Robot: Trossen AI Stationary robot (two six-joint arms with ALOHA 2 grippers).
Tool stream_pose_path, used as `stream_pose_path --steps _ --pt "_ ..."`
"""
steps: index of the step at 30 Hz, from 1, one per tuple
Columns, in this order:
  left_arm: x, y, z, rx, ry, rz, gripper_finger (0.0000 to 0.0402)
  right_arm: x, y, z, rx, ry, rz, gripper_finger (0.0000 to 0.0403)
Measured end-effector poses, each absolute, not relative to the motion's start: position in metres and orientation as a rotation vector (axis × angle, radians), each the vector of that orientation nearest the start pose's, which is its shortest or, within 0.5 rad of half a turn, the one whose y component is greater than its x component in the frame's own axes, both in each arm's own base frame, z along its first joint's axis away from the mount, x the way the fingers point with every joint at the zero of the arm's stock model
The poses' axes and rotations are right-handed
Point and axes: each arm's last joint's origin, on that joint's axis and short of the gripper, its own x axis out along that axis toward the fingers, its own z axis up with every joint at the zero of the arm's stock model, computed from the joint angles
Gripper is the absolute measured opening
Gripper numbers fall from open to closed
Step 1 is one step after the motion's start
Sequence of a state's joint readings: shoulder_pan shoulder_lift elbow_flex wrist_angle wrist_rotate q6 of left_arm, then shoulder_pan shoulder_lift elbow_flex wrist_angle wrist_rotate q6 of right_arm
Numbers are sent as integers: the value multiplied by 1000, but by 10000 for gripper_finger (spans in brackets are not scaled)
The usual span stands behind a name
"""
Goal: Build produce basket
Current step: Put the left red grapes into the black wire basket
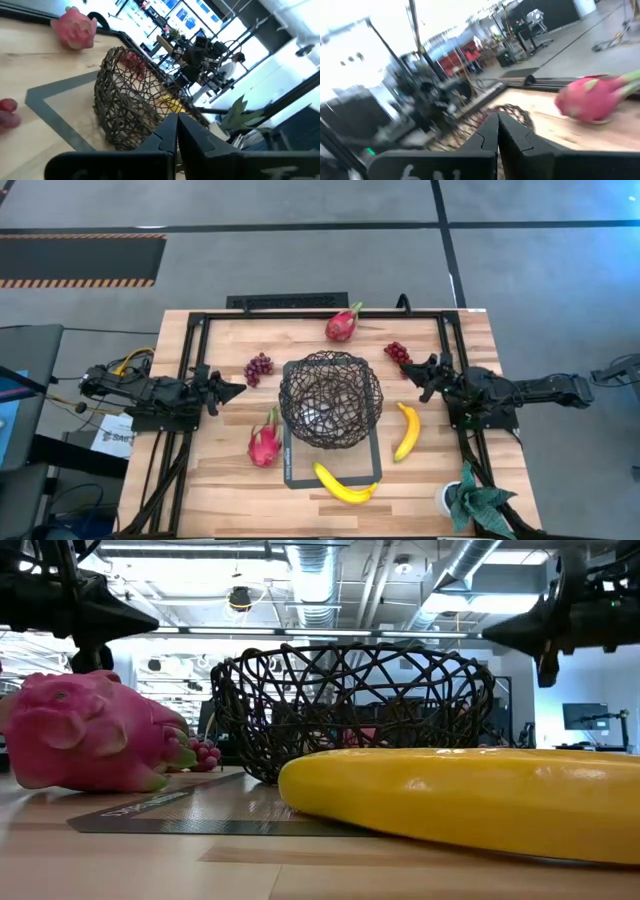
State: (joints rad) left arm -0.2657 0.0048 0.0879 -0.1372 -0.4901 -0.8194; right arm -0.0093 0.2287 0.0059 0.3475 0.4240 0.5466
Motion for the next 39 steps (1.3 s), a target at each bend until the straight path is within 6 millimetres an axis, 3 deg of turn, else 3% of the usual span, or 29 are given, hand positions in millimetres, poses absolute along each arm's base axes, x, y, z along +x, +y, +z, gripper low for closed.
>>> stream_pose_path --steps 6,11,16,20,25,31,39 --pt "87 -6 191 -683 -161 330 0 107 -15 184 623 -284 -412 31" --pt "81 -5 222 -560 -188 299 15 102 -17 217 657 -479 -365 34" --pt "77 -4 257 -422 -125 316 90 95 -17 252 616 -539 -364 65" --pt "76 -1 278 -310 1 458 163 94 -17 276 583 -514 -378 103" --pt "78 0 296 -225 211 545 202 96 -17 306 549 -447 -401 148" --pt "83 4 300 -240 469 712 197 99 -19 348 502 -417 -430 186" --pt "121 13 281 -381 665 864 195 87 -21 402 381 -357 -491 200"
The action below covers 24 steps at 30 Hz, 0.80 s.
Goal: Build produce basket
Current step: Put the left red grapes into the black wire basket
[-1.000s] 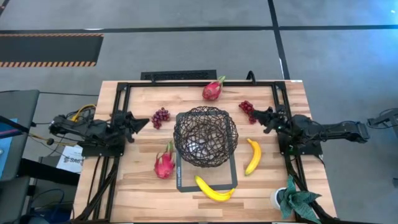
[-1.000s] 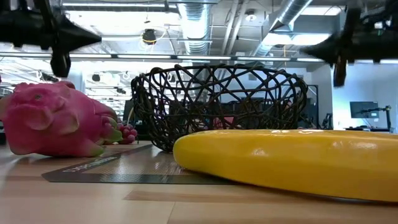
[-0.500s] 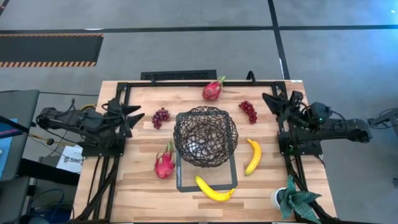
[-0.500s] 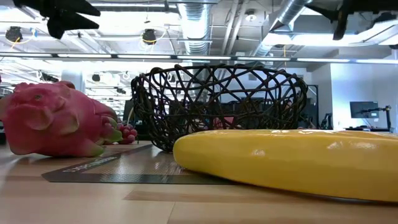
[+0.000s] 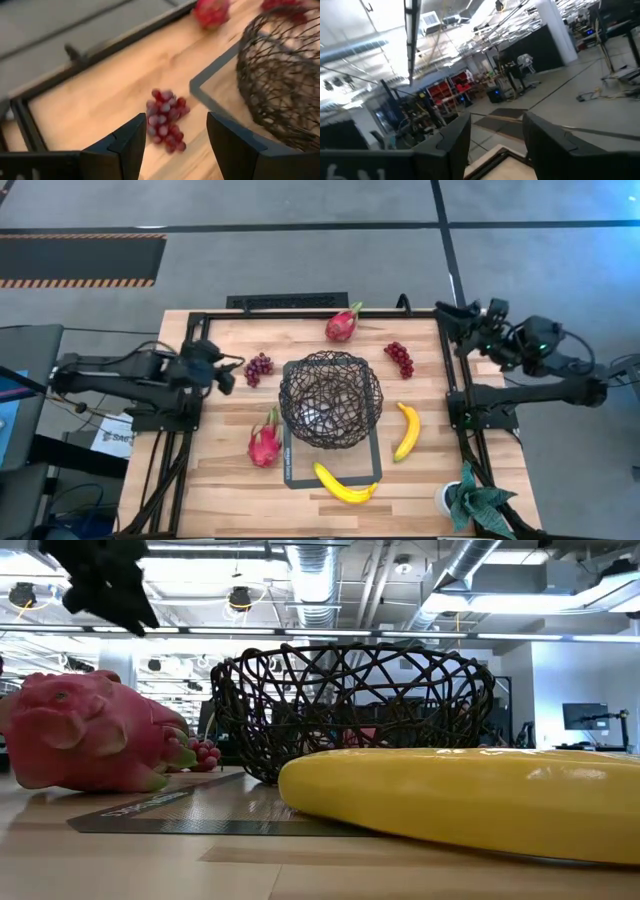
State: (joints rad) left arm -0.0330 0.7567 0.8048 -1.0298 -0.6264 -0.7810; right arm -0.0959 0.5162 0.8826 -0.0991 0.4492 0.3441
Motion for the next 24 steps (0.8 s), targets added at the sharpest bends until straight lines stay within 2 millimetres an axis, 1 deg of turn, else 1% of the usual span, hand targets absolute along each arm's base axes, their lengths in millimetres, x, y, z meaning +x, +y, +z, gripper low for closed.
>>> stream_pose_path --steps 4,7,10,13,16,19,24 --pt "147 24 265 -446 769 939 195 72 -20 423 364 -321 -510 197" --pt "169 38 252 -466 812 984 195 59 -19 434 354 -292 -515 197" --pt "191 55 236 -510 860 980 195 49 -17 441 348 -260 -497 199" --pt "205 73 217 -561 946 948 195 41 -15 447 344 -246 -456 200" --pt "211 88 200 -586 1051 902 195 35 -13 453 341 -242 -408 196" --pt "213 101 186 -580 1132 897 194 29 -12 457 328 -235 -390 192" --pt "213 118 171 -558 1202 898 194 26 -12 459 322 -222 -390 189"
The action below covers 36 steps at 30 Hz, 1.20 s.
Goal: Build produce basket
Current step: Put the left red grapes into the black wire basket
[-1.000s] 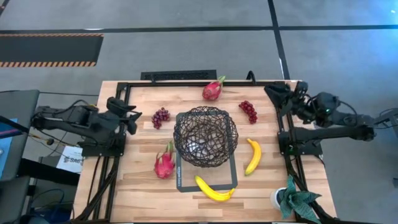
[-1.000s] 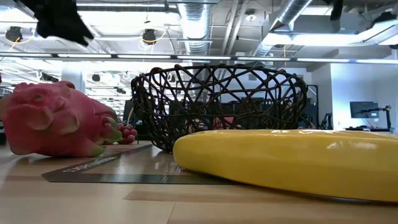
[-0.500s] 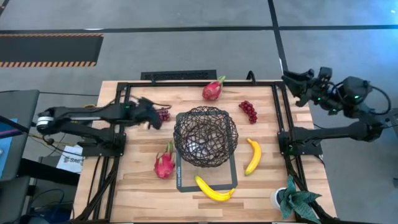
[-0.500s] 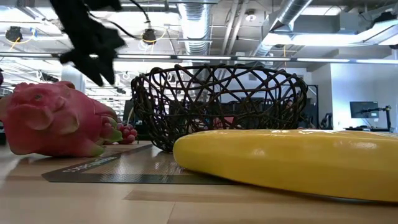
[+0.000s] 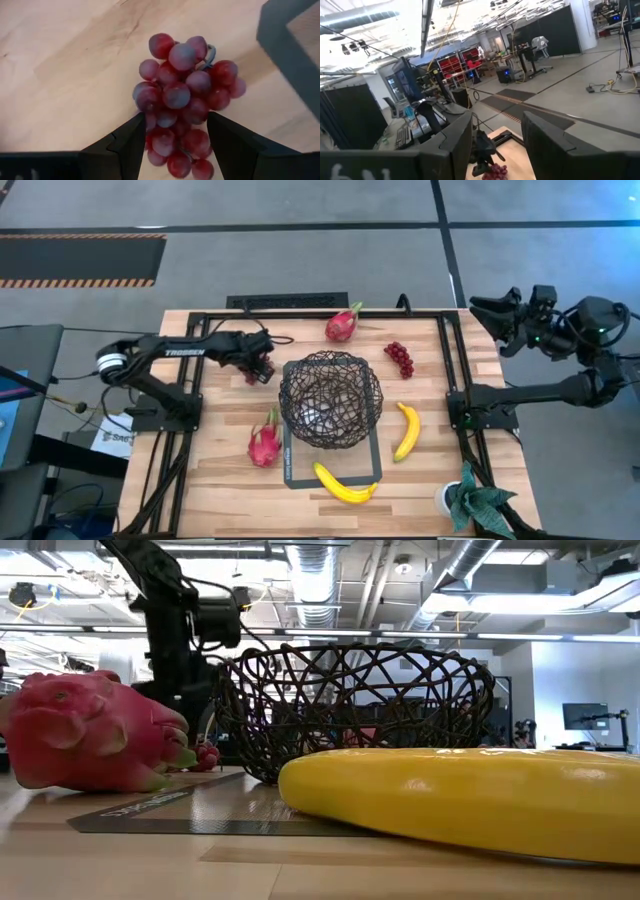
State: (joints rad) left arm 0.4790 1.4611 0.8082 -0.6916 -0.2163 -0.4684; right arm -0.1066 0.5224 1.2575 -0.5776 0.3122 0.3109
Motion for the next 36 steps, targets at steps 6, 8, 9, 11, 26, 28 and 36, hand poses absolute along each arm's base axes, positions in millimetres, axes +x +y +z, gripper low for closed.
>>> stream_pose_path --steps 6,8,9,11,26,28,36 --pt "220 127 156 -586 1222 854 194 26 -12 459 315 -219 -391 189" --pt "222 128 150 -575 1248 840 195 26 -12 459 315 -219 -391 187" --pt "223 128 147 -570 1261 837 195 26 -12 459 315 -219 -391 186" --pt "224 129 142 -564 1286 832 192 26 -12 459 316 -222 -391 183" --pt "215 129 174 -543 1213 816 6 26 -12 461 317 -237 -389 127" --pt "215 128 198 -533 1162 808 4 25 -12 462 319 -248 -387 114" --pt "218 102 319 -429 765 616 0 25 -12 463 320 -259 -386 82"
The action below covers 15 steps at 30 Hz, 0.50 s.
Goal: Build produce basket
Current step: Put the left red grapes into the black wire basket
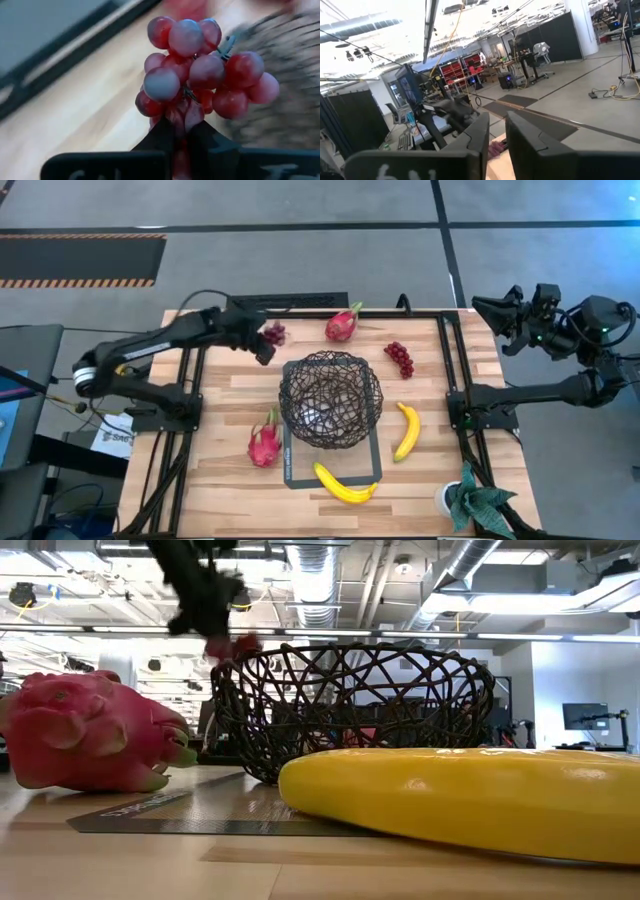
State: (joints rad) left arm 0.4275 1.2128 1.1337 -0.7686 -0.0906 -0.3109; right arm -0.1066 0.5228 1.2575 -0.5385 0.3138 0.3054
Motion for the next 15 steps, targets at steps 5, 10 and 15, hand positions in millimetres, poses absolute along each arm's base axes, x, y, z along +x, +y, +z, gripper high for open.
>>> stream_pose_path --steps 5,10,15 --pt "239 70 362 -311 667 488 0 25 -12 463 320 -260 -386 74" --pt "282 42 361 -256 718 334 0 25 -12 463 322 -261 -396 74" --pt "338 29 320 -212 888 209 0 25 -12 463 329 -263 -395 74"
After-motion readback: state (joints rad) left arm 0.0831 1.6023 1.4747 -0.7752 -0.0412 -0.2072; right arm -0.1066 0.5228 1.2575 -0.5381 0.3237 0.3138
